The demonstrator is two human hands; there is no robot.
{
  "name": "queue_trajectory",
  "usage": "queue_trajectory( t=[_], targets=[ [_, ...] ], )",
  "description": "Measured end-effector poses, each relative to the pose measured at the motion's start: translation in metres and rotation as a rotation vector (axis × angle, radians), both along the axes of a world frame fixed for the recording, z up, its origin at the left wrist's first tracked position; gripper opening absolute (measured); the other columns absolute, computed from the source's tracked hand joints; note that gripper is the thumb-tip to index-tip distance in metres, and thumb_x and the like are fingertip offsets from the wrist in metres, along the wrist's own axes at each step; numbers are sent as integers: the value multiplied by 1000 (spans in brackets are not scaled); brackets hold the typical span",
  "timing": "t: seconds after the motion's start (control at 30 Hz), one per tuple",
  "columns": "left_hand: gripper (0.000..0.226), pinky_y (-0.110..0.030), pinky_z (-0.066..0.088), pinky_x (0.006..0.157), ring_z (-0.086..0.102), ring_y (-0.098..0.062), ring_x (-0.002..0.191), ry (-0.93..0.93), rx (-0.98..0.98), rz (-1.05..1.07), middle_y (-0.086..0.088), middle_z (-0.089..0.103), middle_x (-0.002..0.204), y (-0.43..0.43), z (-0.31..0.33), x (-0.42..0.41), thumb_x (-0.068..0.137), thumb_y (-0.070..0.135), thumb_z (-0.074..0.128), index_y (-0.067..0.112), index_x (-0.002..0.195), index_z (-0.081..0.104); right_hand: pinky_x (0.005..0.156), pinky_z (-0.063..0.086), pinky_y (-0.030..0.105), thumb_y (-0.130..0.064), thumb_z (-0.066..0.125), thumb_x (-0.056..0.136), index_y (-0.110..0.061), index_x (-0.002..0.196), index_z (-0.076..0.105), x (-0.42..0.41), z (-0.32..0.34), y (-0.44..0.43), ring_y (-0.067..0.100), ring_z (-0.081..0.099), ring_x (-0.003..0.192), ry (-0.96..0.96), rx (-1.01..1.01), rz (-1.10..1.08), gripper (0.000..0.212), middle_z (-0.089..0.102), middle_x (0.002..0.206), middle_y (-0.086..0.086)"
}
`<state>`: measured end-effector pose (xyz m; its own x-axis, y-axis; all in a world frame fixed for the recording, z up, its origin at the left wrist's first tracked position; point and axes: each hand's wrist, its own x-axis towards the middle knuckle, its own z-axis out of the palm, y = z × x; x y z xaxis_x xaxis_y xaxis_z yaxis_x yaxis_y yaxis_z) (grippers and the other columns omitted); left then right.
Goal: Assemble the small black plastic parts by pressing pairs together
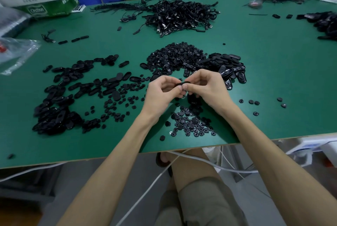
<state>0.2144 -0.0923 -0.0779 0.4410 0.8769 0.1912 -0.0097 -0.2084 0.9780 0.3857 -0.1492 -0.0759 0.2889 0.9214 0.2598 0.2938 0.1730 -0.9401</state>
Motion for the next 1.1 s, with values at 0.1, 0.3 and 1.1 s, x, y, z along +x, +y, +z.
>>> queue_trajectory(
  t=[0.1,0.3,1.1],
  targets=[
    [14,-33,63,78,77,-27,80,7,3,-2,-19,77,90,0,0,0,92,-3,72,-4,105,66,64,59,30,-7,85,82,2,95,73,1,-1,0,18,70,66,43,12,14,19,75,75,9],
    [12,-30,62,76,76,-27,77,2,3,35,-15,77,87,0,0,0,91,-1,74,-1,101,67,75,62,32,-3,80,87,5,100,74,0,-1,0,26,74,72,86,32,62,17,77,81,17],
    [15,-32,62,79,77,-28,79,24,36,68,-14,78,88,2,1,0,90,-4,74,1,104,73,62,59,30,0,75,90,0,99,72,-4,3,-2,19,70,65,44,36,89,10,75,78,13]
  ],
)
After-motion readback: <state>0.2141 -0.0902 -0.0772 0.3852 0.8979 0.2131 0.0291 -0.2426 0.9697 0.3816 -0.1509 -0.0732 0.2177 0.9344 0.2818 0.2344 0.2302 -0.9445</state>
